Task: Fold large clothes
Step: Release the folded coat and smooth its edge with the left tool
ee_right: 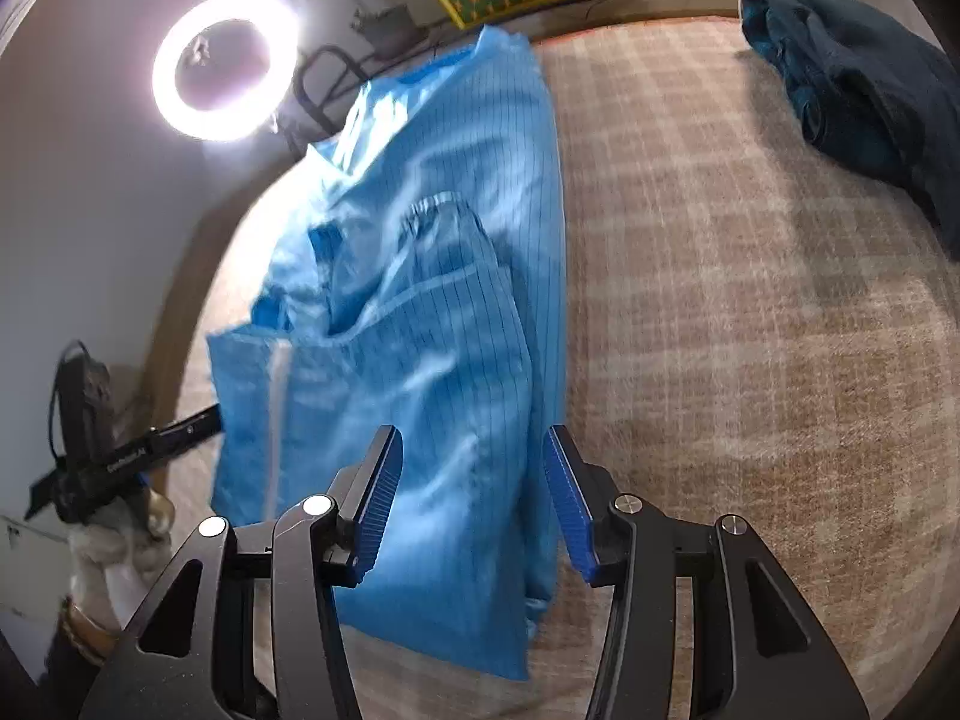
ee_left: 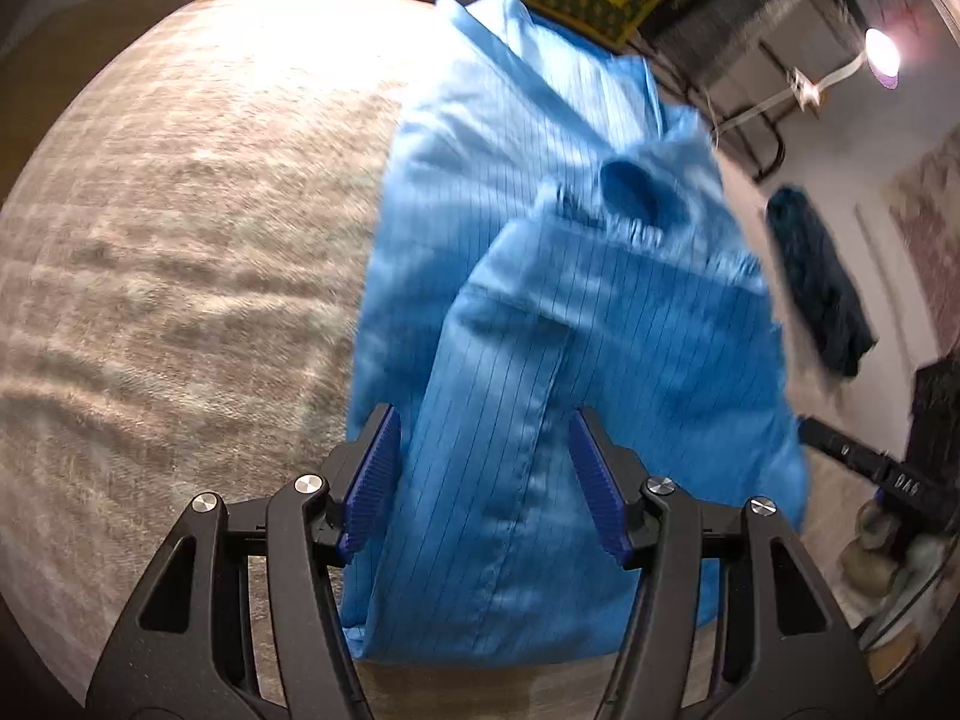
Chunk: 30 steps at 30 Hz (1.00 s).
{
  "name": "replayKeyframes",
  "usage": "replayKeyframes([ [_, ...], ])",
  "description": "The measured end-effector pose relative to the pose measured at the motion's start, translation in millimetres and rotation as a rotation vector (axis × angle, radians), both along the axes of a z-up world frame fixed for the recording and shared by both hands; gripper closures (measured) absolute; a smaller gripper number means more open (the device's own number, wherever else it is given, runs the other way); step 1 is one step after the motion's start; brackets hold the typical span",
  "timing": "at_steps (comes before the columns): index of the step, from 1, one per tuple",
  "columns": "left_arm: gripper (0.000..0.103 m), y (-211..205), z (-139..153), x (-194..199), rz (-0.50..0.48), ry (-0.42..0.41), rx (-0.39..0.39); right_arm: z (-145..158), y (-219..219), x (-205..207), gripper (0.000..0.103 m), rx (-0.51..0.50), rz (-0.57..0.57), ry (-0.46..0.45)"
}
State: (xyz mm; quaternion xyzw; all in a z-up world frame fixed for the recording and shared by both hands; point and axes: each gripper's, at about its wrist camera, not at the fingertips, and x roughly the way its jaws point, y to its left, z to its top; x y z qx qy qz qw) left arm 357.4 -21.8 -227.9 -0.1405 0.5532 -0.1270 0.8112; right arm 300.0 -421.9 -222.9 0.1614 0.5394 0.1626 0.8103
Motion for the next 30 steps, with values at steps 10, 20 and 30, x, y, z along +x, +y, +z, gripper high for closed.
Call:
replayKeyframes([
  [10, 0.101, -0.4, -2.9, -6.3, -0.001, 0.013, -0.035, -4.2, 10.6, -6.3, 0.097, -0.022, 0.055, -0.017],
  [20, 0.101, 44.4, -15.1, -19.8, 0.181, 0.039, -0.114, -13.2, 0.4, -8.8, 0.098, -0.024, -0.036, -0.009],
  [30, 0.1, 15.8, 41.0, -33.5, 0.108, -0.18, 0.04, 25.7, -6.6, -25.7, 0.095, -0.041, 0.018, -0.149],
])
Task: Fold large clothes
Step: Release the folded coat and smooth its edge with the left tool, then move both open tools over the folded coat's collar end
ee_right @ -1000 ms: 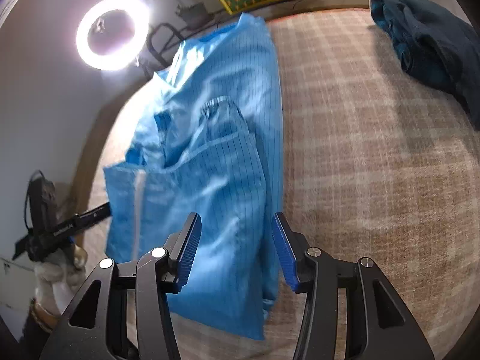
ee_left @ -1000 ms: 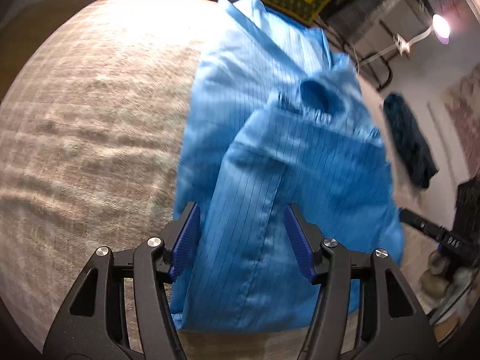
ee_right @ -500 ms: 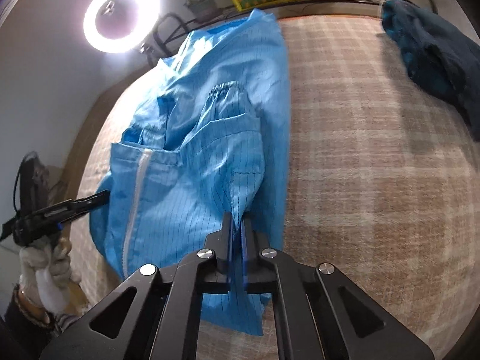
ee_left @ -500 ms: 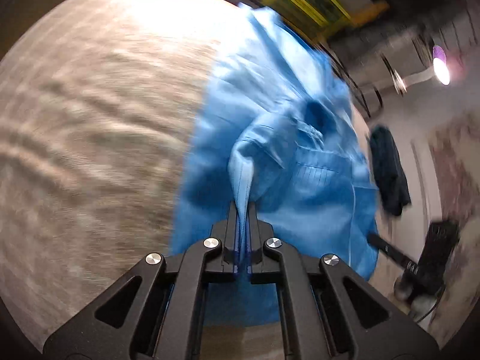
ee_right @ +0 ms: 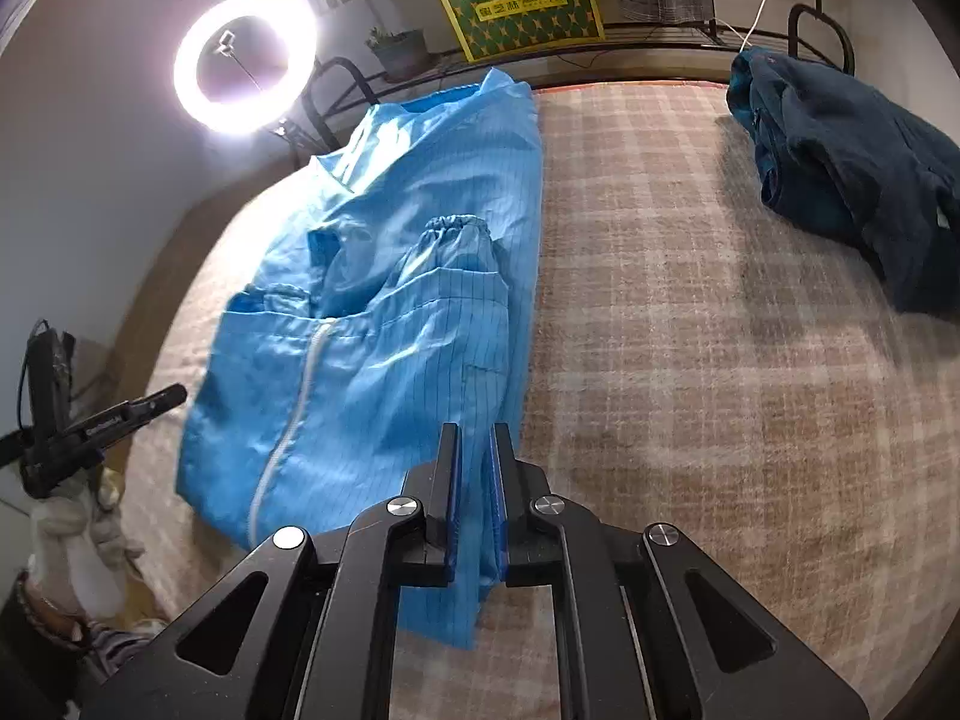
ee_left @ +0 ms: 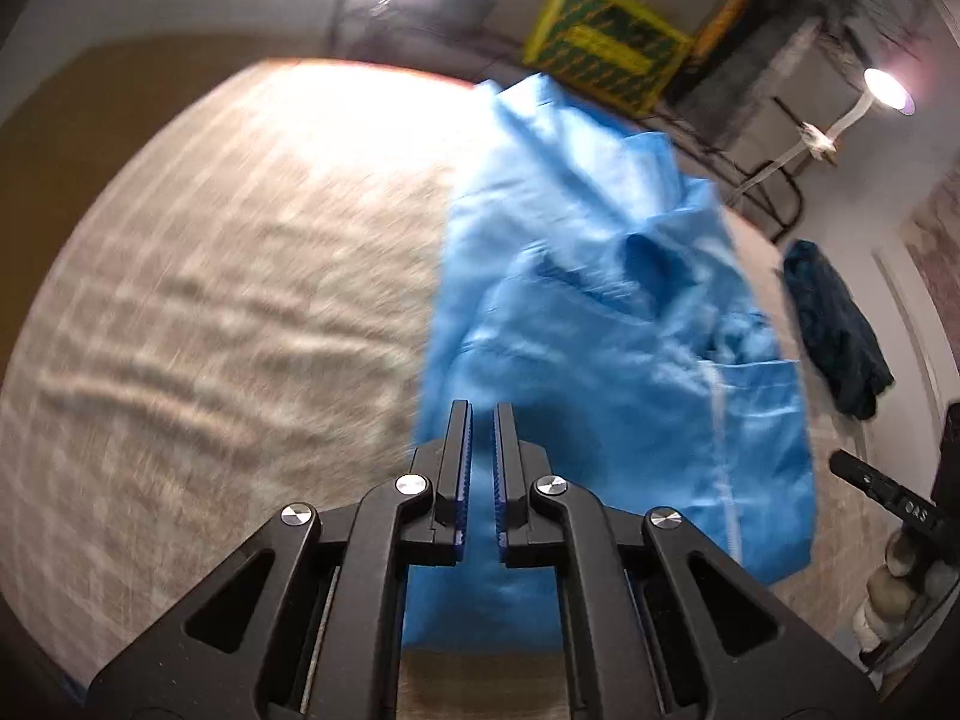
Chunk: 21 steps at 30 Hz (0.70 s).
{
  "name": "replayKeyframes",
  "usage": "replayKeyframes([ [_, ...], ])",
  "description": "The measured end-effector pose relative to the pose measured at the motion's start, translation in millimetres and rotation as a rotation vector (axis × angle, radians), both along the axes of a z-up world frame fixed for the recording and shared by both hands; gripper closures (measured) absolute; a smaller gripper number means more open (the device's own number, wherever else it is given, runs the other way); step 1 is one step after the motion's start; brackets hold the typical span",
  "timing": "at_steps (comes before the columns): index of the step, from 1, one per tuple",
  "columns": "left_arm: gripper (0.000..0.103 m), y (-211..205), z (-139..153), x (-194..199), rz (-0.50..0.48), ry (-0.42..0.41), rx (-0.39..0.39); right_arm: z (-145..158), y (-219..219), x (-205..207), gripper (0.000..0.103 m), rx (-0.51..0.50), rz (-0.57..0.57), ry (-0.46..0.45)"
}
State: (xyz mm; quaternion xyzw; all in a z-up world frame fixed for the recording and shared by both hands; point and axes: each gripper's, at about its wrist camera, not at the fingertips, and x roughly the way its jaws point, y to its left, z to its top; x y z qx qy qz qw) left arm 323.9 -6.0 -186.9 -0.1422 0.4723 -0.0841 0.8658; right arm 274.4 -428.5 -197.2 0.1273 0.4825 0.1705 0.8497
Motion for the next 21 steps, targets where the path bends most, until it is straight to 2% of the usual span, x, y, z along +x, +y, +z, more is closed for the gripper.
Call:
replayKeyframes([
  [2, 0.1, -14.9, 2.6, 7.6, -0.053, -0.019, 0.003, 3.3, 10.2, -0.8, 0.095, 0.003, 0.033, -0.036],
  [4, 0.1, -24.3, -1.3, 16.1, -0.08, 0.006, -0.004, 4.9, 23.7, 1.2, 0.095, 0.0, 0.068, -0.05],
  [6, 0.1, -28.9, -9.0, 25.2, -0.076, 0.029, -0.002, 3.6, 35.5, 5.1, 0.095, -0.027, 0.086, -0.062],
  [9, 0.1, -31.3, -23.5, 40.9, -0.044, 0.057, 0.056, -4.5, 49.8, 13.8, 0.095, -0.071, 0.094, -0.075],
  [12, 0.1, -28.1, -44.1, 52.0, -0.006, 0.113, 0.096, -18.4, 54.2, 23.9, 0.095, -0.156, 0.072, -0.048],
  [17, 0.097, -28.8, -46.7, 53.3, -0.008, 0.081, 0.129, -49.2, 42.8, 37.6, 0.095, -0.206, 0.01, 0.04],
  [21, 0.097, -28.1, -43.5, 51.8, 0.009, 0.097, 0.125, -44.7, 50.2, 37.1, 0.096, -0.272, 0.022, 0.019],
])
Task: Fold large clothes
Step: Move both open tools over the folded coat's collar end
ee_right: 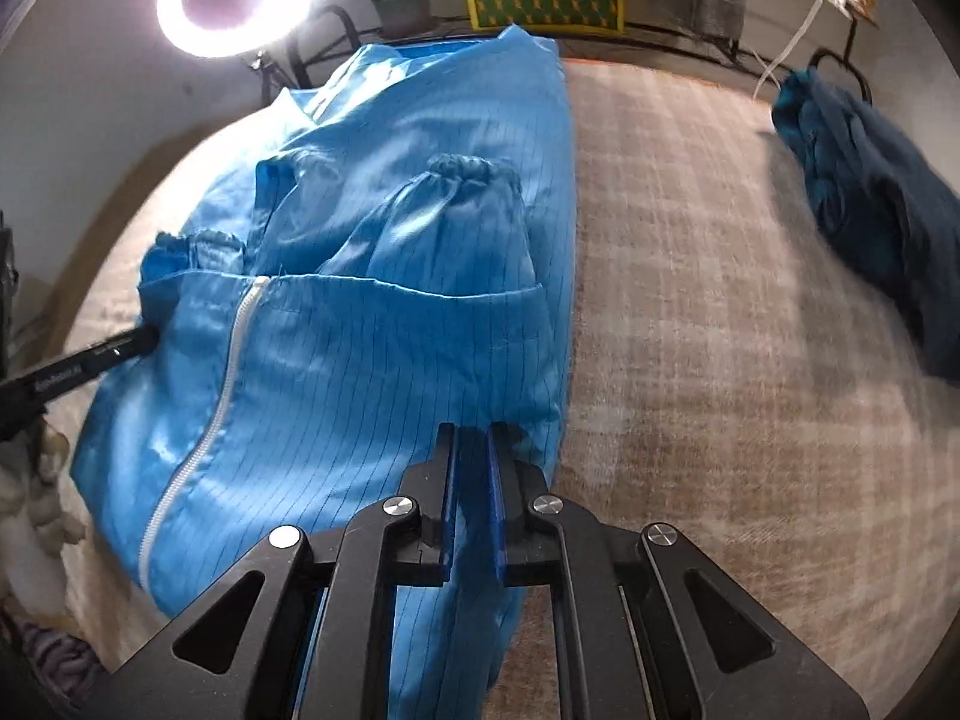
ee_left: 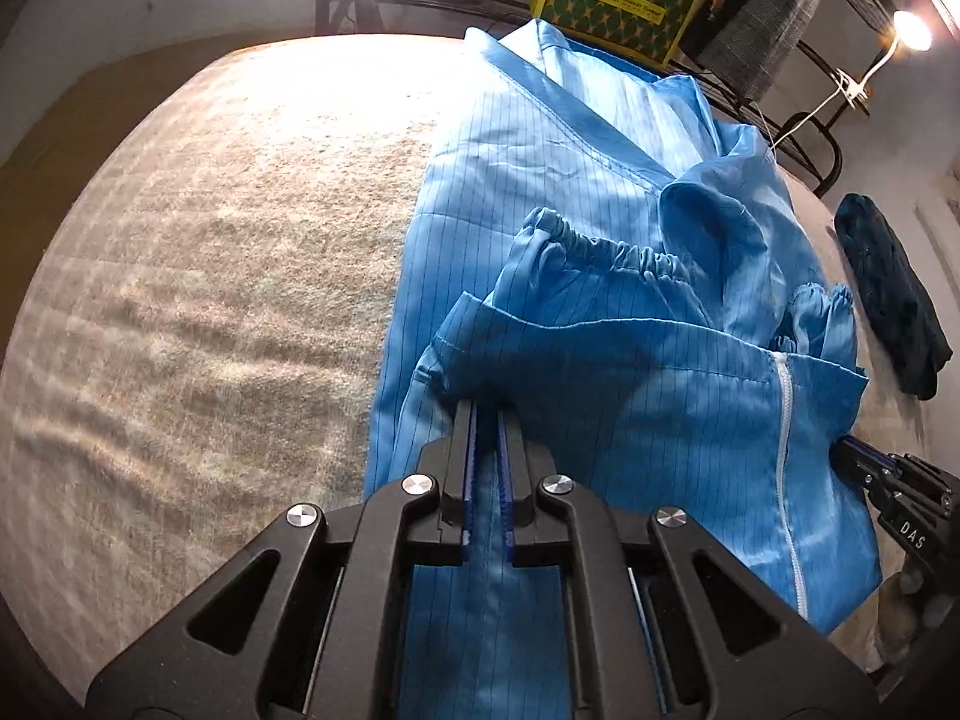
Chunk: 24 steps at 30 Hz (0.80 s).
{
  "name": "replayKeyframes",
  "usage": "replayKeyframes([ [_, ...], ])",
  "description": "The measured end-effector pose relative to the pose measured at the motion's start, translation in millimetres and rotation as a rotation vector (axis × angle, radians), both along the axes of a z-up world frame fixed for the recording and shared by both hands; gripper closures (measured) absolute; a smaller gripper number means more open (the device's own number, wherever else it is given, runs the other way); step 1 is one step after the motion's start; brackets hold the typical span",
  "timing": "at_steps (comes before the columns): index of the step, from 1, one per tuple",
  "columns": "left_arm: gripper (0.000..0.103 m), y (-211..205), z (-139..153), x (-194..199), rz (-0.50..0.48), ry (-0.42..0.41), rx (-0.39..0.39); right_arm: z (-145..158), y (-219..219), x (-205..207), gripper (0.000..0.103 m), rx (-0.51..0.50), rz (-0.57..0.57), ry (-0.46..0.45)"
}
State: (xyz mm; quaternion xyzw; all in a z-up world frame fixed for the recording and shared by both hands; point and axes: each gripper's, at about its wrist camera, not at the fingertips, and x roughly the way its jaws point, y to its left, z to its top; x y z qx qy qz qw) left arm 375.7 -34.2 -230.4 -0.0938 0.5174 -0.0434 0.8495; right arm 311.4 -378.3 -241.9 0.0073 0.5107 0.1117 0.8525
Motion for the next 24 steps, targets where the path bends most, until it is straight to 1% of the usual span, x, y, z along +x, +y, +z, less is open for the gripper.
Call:
replayKeyframes([
  [2, 0.097, -0.1, 8.4, -4.1, 0.003, -0.018, 0.018, 7.9, 2.4, -1.5, 0.095, -0.019, -0.015, -0.007],
  [5, 0.097, 0.8, 25.2, -13.0, -0.006, -0.08, 0.043, 30.9, 4.9, -10.4, 0.095, -0.062, -0.044, -0.084],
  [7, 0.097, 3.7, 38.2, -17.3, -0.018, -0.111, 0.034, 46.0, 2.5, -15.8, 0.094, -0.052, -0.065, -0.123],
  [10, 0.097, 4.6, 60.9, -27.9, -0.041, -0.173, 0.058, 72.1, -2.4, -24.1, 0.094, -0.046, -0.113, -0.184],
  [12, 0.097, 4.5, 74.3, -33.5, -0.062, -0.205, 0.072, 87.2, -2.8, -28.4, 0.094, -0.052, -0.122, -0.23],
  [14, 0.097, 2.2, 83.3, -37.2, -0.073, -0.221, 0.07, 99.9, -1.1, -33.4, 0.093, -0.067, -0.12, -0.275],
  [16, 0.097, -0.5, 93.7, -38.6, -0.081, -0.24, 0.068, 109.2, -1.0, -35.3, 0.091, -0.071, -0.123, -0.308],
  [18, 0.088, -1.8, 102.8, -38.2, -0.084, -0.257, 0.059, 114.3, -3.2, -34.5, 0.087, -0.061, -0.128, -0.323],
  [19, 0.079, -2.1, 107.5, -37.4, -0.083, -0.267, 0.051, 116.1, -4.4, -33.8, 0.087, -0.057, -0.132, -0.327],
  [20, 0.076, -2.7, 111.8, -36.9, -0.082, -0.277, 0.042, 117.6, -5.3, -33.7, 0.087, -0.058, -0.136, -0.332],
  [24, 0.076, -7.7, 119.4, -28.9, -0.094, -0.291, 0.025, 121.3, -4.2, -34.3, 0.087, -0.096, -0.136, -0.355],
])
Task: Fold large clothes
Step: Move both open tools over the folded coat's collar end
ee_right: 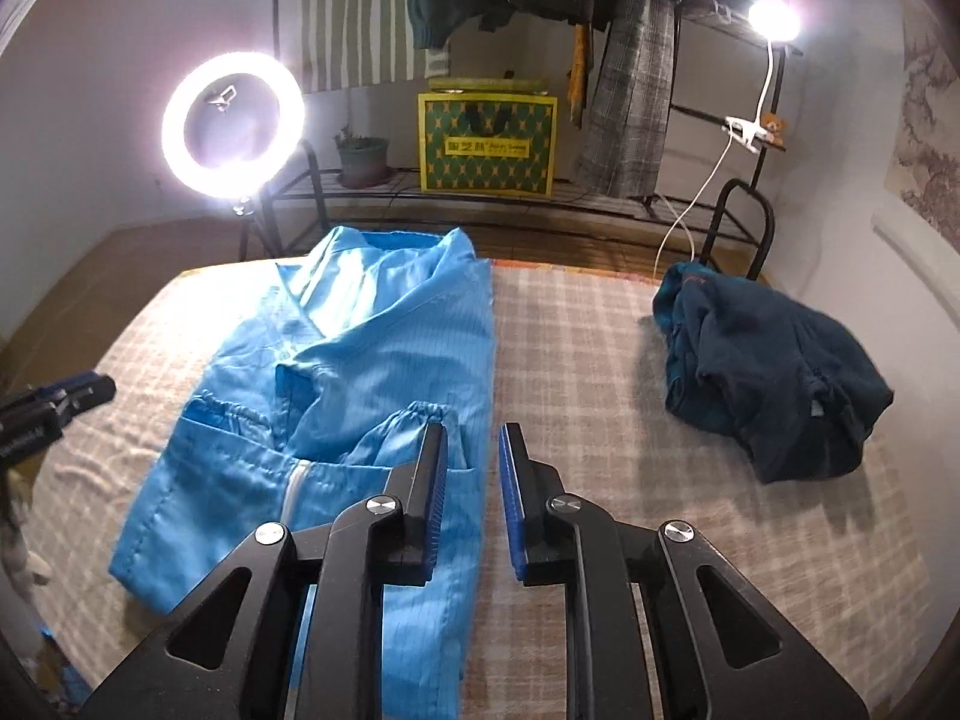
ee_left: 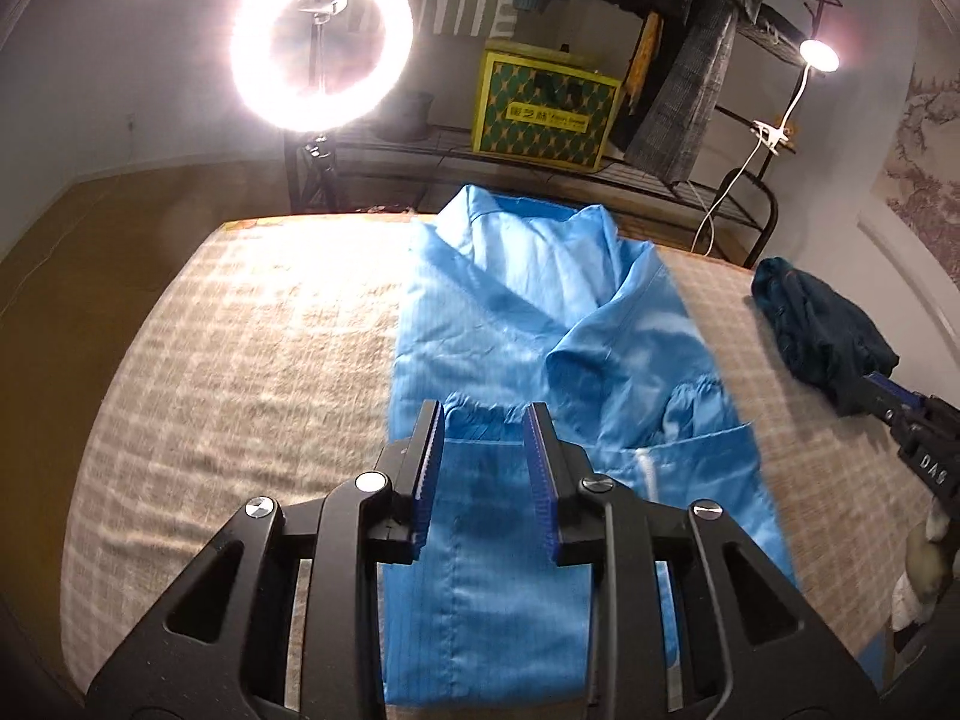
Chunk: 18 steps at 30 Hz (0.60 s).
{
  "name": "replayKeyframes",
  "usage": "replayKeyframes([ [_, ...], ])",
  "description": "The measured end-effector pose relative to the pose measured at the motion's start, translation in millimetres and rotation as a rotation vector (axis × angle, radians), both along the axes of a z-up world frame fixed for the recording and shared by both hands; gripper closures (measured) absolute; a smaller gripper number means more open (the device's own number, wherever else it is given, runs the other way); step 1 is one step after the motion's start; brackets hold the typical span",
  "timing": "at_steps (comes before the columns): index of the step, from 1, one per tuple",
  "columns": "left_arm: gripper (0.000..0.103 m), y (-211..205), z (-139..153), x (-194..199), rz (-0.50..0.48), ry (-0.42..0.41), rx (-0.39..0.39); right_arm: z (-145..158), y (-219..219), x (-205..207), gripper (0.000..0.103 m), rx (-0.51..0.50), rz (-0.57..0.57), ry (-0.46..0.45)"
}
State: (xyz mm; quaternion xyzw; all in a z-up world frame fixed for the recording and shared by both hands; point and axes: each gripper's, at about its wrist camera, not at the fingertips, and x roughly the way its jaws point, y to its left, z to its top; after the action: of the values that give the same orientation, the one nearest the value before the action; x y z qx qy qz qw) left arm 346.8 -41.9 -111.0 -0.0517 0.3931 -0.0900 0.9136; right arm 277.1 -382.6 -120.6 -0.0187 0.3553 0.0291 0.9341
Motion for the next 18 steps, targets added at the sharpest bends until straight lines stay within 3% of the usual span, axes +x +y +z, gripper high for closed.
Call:
replayKeyframes([
  [9, 0.076, 8.0, -0.2, 26.1, 0.011, 0.013, -0.017, 0.0, 2.2, 9.6, 0.086, -0.024, -0.005, -0.011],
  [11, 0.068, 13.2, -0.7, 34.3, 0.015, 0.02, -0.038, 0.2, 2.7, 13.4, 0.086, -0.022, 0.003, -0.013],
  [15, 0.062, 25.7, -7.9, 54.4, 0.008, 0.05, -0.09, -3.2, 2.2, 22.0, 0.069, -0.008, 0.064, -0.04],
  [18, 0.062, 35.4, -19.3, 67.6, 0.01, 0.058, -0.096, -10.1, -1.3, 31.8, 0.068, 0.023, 0.113, -0.055],
])
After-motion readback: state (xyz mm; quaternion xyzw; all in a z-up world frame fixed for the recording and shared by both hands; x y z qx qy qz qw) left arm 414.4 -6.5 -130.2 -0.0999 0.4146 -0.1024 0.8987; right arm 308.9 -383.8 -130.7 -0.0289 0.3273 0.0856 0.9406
